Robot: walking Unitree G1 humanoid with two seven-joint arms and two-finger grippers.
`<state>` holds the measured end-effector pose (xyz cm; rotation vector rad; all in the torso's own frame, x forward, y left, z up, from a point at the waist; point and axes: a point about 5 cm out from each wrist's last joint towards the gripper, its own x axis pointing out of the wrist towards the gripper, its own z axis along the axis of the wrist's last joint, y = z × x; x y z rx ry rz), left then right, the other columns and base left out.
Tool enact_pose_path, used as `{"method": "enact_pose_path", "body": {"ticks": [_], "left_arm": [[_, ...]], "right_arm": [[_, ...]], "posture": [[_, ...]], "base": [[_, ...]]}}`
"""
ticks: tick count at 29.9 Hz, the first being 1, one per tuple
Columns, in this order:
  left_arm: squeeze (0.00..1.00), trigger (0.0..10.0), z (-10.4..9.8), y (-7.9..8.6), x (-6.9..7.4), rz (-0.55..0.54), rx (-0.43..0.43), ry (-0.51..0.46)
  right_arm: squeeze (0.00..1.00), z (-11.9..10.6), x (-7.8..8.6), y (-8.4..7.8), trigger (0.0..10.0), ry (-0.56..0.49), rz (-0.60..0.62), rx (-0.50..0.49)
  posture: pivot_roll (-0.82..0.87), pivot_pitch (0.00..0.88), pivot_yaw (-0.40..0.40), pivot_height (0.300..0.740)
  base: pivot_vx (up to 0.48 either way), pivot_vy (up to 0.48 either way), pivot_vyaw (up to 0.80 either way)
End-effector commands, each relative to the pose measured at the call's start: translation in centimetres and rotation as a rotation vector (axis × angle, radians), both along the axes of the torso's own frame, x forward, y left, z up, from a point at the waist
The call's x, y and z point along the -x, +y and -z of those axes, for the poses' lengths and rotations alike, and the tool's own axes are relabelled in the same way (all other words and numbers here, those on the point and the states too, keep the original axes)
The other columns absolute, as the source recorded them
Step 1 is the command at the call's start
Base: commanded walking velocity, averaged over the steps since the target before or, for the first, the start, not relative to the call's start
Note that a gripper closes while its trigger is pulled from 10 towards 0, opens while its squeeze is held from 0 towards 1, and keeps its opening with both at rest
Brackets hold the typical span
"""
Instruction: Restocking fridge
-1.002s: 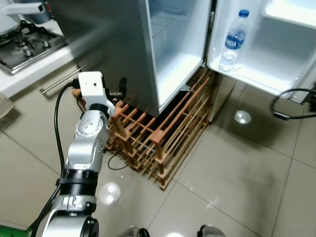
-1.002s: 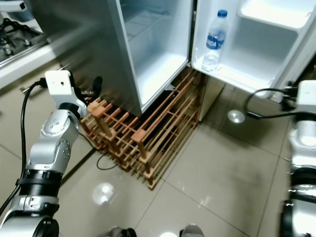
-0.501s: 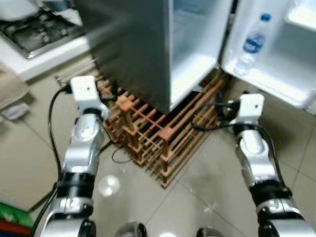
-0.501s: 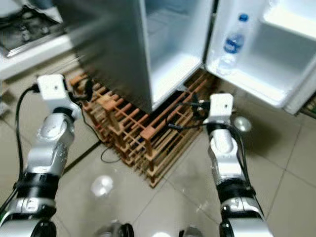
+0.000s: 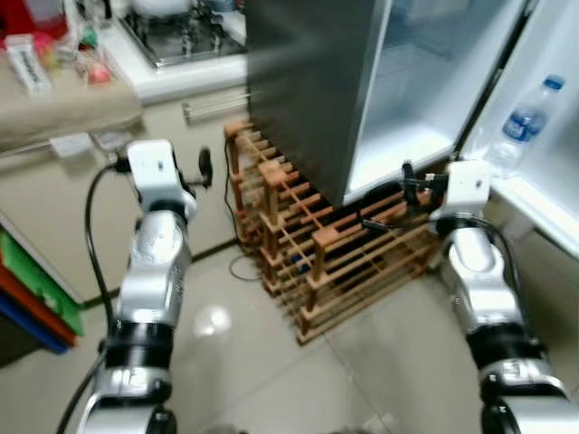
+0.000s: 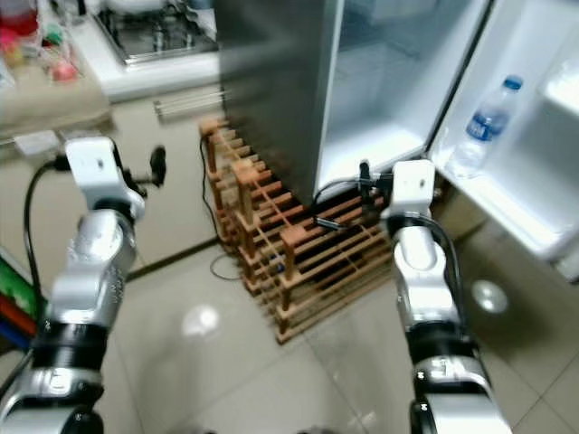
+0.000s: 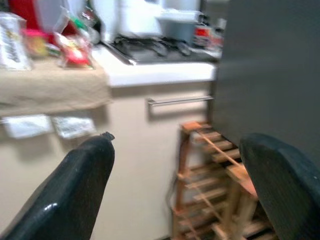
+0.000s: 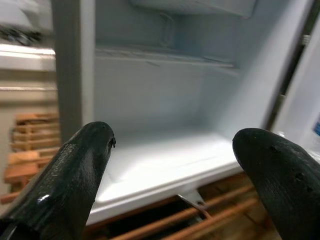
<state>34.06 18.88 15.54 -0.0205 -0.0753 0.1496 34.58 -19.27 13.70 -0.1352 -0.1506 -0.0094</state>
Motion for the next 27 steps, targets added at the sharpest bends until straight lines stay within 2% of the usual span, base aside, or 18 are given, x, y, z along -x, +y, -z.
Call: {"method": "enact_pose_path", "body": {"ticks": [1,2,6,8,16,22,25,27], "left_arm": [[0.00,10.0,0.7,-0.2,-0.2,-0.016,-0.010,0.046],[0.00,10.0,1.2,0.0,-0.1,-0.026,-0.003,0.073],[0.00,10.0,1.4,0.3,0.1,-0.042,0.005,0.074],[0.00,10.0,1.4,0.3,0.2,-0.038,0.036,0.071],[0.00,10.0,1.1,0.2,0.1,-0.053,0.042,0.056],[0.00,10.0,1.3,0.4,0.1,-0.079,0.045,0.080],[0.00,10.0,1.5,0.4,0.0,-0.082,0.043,0.090],[0.00,10.0,1.6,0.6,-0.1,-0.097,0.044,0.096]], "right_arm": [[0.01,-0.2,0.2,-0.7,10.0,-0.001,0.026,0.007],[0.01,0.1,0.5,-0.7,10.0,0.004,0.025,0.007],[0.01,0.5,0.8,-0.6,10.0,0.014,0.025,0.004],[0.01,0.9,0.9,-0.4,10.0,0.024,0.024,0.005],[0.01,0.6,0.8,-0.5,10.0,0.024,0.019,0.008],[0.07,0.1,0.7,-1.2,10.0,0.012,0.036,0.041],[0.06,0.1,0.7,-1.6,10.0,0.016,0.053,0.042],[0.04,-0.1,0.8,-2.5,10.0,0.013,0.078,0.047]], "posture": [[-0.08,0.000,0.041,0.740],[-0.08,0.000,0.041,0.740],[-0.08,0.003,0.039,0.740],[-0.08,0.007,0.034,0.740],[-0.09,0.011,0.036,0.740],[-0.09,0.015,0.035,0.740],[-0.09,0.015,0.035,0.740],[-0.09,0.016,0.038,0.740]], "base": [[0.000,0.000,0.00],[0.000,0.000,0.00],[0.000,0.000,0.00],[0.126,-0.416,0.00],[0.265,-0.397,0.00],[0.309,-0.363,0.18],[0.325,-0.350,0.55],[0.362,-0.309,0.00]]}}
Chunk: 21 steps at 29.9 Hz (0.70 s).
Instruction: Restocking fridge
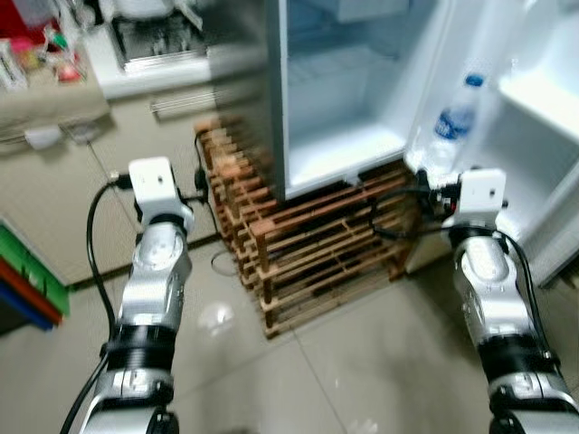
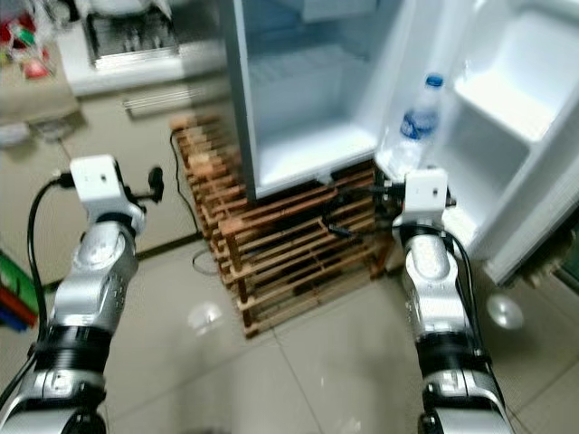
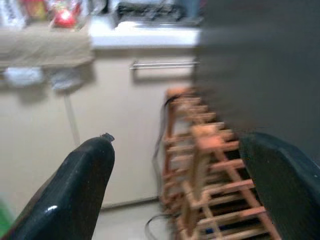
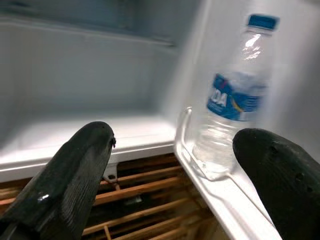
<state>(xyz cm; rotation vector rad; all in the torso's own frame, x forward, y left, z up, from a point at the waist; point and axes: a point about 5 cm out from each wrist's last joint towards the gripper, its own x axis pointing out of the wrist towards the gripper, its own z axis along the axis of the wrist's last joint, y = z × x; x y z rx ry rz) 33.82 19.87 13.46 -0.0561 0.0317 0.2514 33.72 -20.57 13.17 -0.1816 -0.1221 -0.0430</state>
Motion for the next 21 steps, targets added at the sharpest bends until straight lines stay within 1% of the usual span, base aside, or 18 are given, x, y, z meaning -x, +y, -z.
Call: {"method": "enact_pose_path", "body": {"ticks": [1,4,7,12,15,16,17,18,19,20,21], "left_arm": [[0.00,10.0,-0.4,-0.4,-0.4,0.002,-0.004,-0.007],[0.00,10.0,-0.5,-0.2,-0.3,-0.009,0.005,-0.023],[0.00,10.0,-0.6,-0.1,-0.4,-0.011,0.004,-0.025],[0.00,10.0,-0.8,0.2,-0.4,-0.016,0.001,-0.030],[0.00,10.0,-0.9,0.2,-0.3,-0.014,-0.001,-0.034],[0.00,10.0,-0.9,0.2,-0.3,-0.014,-0.001,-0.034],[0.00,10.0,-0.9,0.1,-0.3,-0.012,-0.002,-0.034],[0.00,10.0,-0.9,0.0,-0.3,-0.010,-0.002,-0.034],[0.00,10.0,-0.9,0.0,-0.3,-0.010,-0.002,-0.034],[0.00,10.0,-0.9,0.0,-0.3,-0.004,-0.004,-0.033],[0.00,10.0,-0.9,-0.1,-0.4,0.000,-0.005,-0.031]], "right_arm": [[0.04,-0.6,0.0,-1.3,10.0,-0.014,0.039,0.005],[0.03,-0.7,0.0,-2.1,10.0,-0.014,0.052,0.014],[0.03,-0.9,0.0,-2.4,10.0,-0.017,0.048,0.017],[0.04,-1.5,0.4,-2.5,10.0,-0.031,0.005,0.033],[0.04,-1.4,0.8,-3.4,10.0,-0.020,0.026,0.065],[0.04,-1.4,0.8,-3.4,10.0,-0.020,0.026,0.065],[0.04,-1.4,0.8,-4.4,10.0,-0.016,0.055,0.083],[0.04,-1.4,0.9,-5.0,10.0,-0.013,0.075,0.088],[0.04,-1.4,0.9,-5.0,10.0,-0.013,0.075,0.088],[0.04,-1.7,0.9,-5.8,10.0,-0.017,0.098,0.083],[0.04,-1.9,0.9,-5.8,10.0,-0.023,0.093,0.078]], "posture": [[-0.09,0.016,0.038,0.740],[-0.09,0.018,0.041,0.740],[-0.09,0.021,0.044,0.740],[-0.09,0.028,0.051,0.740],[-0.09,0.031,0.056,0.740],[-0.09,0.031,0.056,0.740],[-0.09,0.033,0.061,0.740],[-0.09,0.033,0.061,0.740],[-0.09,0.033,0.061,0.740],[-0.09,0.032,0.061,0.740],[-0.10,0.030,0.063,0.740]], "base": [[0.379,-0.289,0.00],[0.000,0.000,0.00],[0.000,0.000,0.00],[0.000,0.000,0.00],[0.000,0.000,0.00],[0.000,0.000,0.00],[0.000,0.000,0.00],[0.000,0.000,0.00],[0.000,0.000,0.00],[0.000,0.000,0.00],[0.000,0.000,0.00]]}}
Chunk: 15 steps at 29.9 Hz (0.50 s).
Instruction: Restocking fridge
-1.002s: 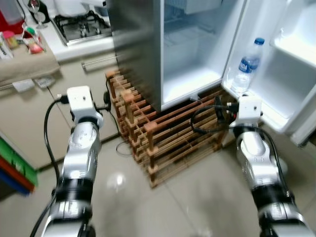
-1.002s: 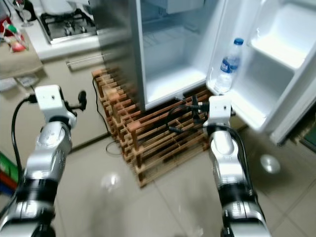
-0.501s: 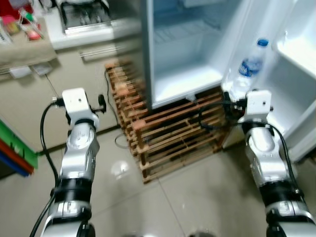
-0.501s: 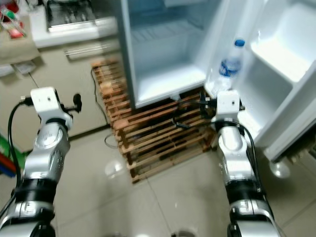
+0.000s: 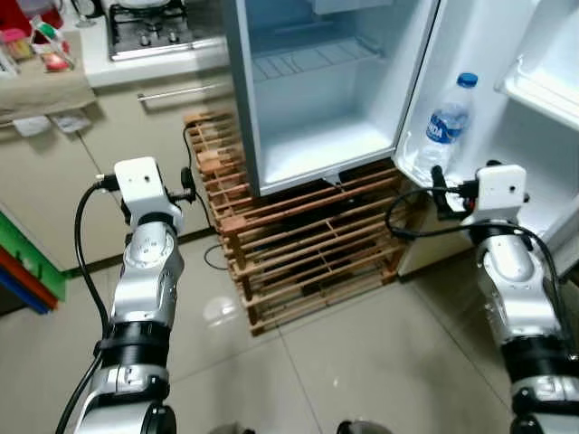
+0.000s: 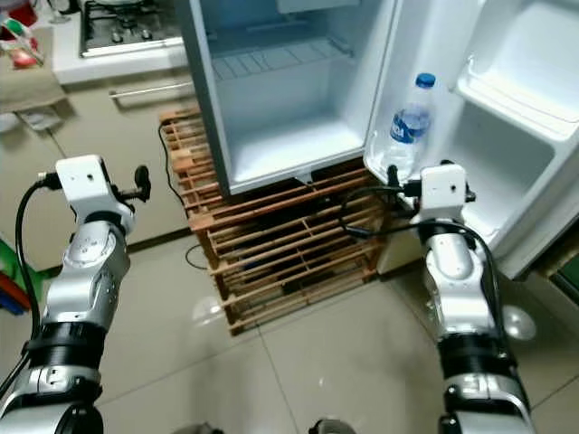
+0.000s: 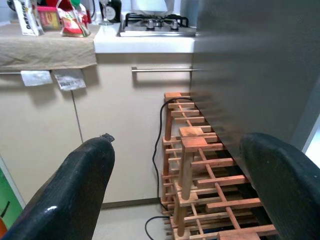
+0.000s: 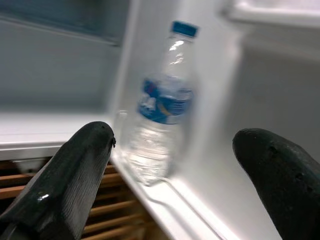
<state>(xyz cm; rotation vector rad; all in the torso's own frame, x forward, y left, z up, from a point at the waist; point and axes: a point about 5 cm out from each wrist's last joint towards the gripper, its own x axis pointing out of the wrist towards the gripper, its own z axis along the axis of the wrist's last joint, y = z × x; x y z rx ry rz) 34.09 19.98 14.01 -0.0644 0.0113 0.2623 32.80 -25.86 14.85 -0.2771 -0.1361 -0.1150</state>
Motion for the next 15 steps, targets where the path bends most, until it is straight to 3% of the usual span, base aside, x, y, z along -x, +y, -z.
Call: {"method": "enact_pose_path", "body": {"ticks": [1,3,4,6,8,9,12,15], "left_arm": [[0.00,10.0,-0.3,-0.3,-0.1,0.016,-0.010,-0.010],[0.00,10.0,-0.3,-0.5,-0.2,0.036,-0.013,-0.008],[0.00,10.0,-0.2,-0.6,-0.1,0.054,-0.033,-0.007],[0.00,10.0,-0.1,-0.6,-0.1,0.060,-0.041,-0.007],[0.00,10.0,0.1,-0.3,0.2,0.052,-0.092,-0.008],[0.00,10.0,0.7,-0.1,0.4,0.047,-0.109,0.010],[0.00,10.0,1.3,-0.4,0.5,0.064,-0.090,0.024],[0.00,10.0,1.4,-1.5,0.7,0.104,-0.081,0.022]], "right_arm": [[0.04,-0.4,0.1,-0.2,10.0,-0.010,0.000,-0.022],[0.04,-0.3,0.3,0.7,10.0,-0.010,-0.044,-0.038],[0.04,0.3,0.8,2.3,10.0,0.000,-0.093,-0.068],[0.04,0.6,1.0,3.0,10.0,0.008,-0.114,-0.081],[0.07,1.7,1.7,4.7,10.0,0.024,-0.157,-0.120],[0.09,3.4,2.2,6.3,10.0,0.075,-0.175,-0.154],[0.10,4.7,2.8,7.6,10.0,0.111,-0.189,-0.179],[0.12,5.2,3.1,7.9,10.0,0.130,-0.193,-0.180]], "posture": [[-0.10,0.027,0.062,0.740],[-0.10,0.026,0.061,0.740],[-0.10,0.018,0.060,0.740],[-0.10,0.018,0.060,0.740],[-0.10,0.016,0.055,0.740],[-0.10,0.023,0.046,0.740],[-0.10,0.022,0.040,0.740],[-0.10,0.016,0.024,0.740]], "base": [[0.000,0.000,0.00],[0.000,0.000,0.00],[0.000,0.000,0.00],[0.000,0.000,0.00],[0.000,0.000,0.55],[0.000,0.000,0.64],[0.000,0.000,0.62],[0.000,0.000,0.57]]}}
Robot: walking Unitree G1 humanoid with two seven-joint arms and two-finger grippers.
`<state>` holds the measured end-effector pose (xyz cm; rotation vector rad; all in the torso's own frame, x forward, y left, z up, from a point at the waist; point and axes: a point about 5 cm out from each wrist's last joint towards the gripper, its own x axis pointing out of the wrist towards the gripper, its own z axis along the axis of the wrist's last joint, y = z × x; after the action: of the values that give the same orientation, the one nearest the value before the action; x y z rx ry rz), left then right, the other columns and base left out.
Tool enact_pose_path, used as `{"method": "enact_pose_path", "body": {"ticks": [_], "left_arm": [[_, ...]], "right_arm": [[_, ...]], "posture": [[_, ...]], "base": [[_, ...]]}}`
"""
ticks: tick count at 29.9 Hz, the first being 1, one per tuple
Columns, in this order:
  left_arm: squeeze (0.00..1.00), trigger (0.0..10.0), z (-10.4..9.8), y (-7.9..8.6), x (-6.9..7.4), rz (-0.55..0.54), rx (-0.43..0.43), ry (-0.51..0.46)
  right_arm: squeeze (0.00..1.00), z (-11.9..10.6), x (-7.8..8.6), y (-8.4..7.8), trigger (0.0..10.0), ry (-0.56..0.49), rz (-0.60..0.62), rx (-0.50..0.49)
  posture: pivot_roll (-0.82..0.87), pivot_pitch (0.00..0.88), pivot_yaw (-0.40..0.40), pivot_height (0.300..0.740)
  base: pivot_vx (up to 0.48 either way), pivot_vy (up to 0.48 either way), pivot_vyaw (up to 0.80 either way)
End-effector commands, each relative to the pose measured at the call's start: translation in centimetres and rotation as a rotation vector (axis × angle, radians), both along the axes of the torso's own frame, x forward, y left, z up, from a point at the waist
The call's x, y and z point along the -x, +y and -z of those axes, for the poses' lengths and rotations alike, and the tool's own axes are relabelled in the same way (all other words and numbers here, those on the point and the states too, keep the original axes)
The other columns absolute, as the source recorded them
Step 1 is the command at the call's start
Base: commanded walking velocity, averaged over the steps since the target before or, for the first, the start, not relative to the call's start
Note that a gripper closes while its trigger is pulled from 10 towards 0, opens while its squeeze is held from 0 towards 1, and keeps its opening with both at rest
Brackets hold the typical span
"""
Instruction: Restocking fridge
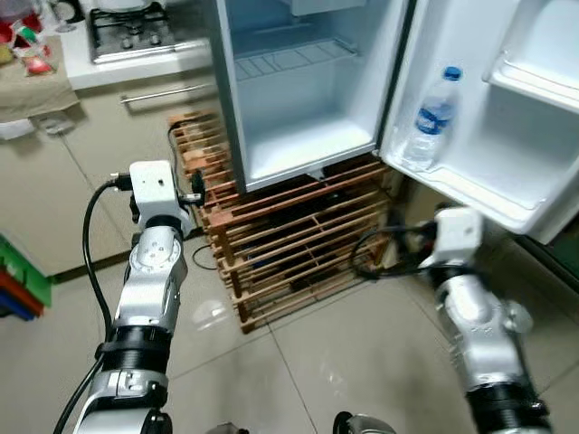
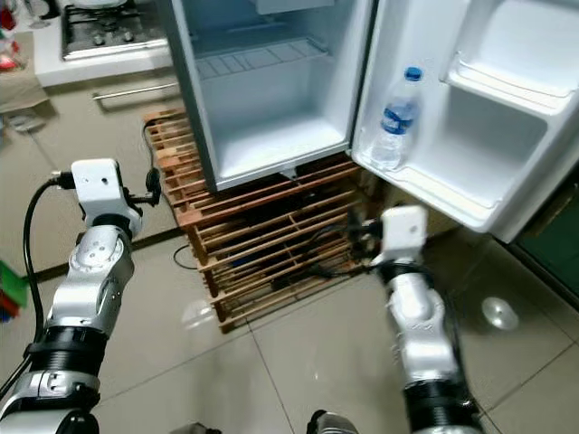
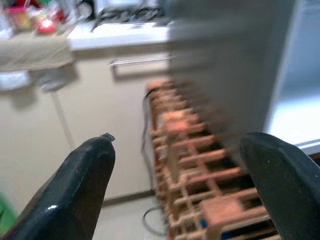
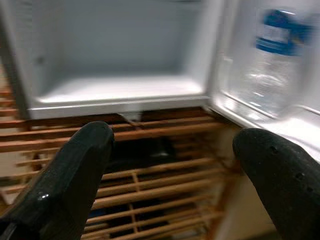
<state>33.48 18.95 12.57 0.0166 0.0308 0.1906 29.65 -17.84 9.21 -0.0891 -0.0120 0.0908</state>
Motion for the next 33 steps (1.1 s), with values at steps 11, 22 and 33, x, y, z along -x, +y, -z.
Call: {"method": "enact_pose_path", "body": {"ticks": [11,22,33], "left_arm": [[0.00,10.0,0.8,-2.8,0.5,0.099,0.043,-0.015],[0.00,10.0,-0.2,-3.4,-0.6,0.145,0.004,-0.021],[0.00,10.0,-0.8,-3.5,-0.9,0.101,0.066,-0.060]], "right_arm": [[0.18,-0.5,-0.9,-0.6,10.0,-0.006,-0.002,0.015],[0.39,-1.2,-1.8,0.0,10.0,-0.040,-0.024,0.017],[0.30,-1.5,-1.6,-1.2,10.0,-0.031,0.014,0.007]], "posture": [[-0.08,0.000,0.007,0.740],[-0.11,0.000,0.048,0.740],[-0.13,0.000,0.013,0.740]], "base": [[0.000,0.000,0.52],[0.000,0.000,0.47],[0.255,0.296,0.16]]}}
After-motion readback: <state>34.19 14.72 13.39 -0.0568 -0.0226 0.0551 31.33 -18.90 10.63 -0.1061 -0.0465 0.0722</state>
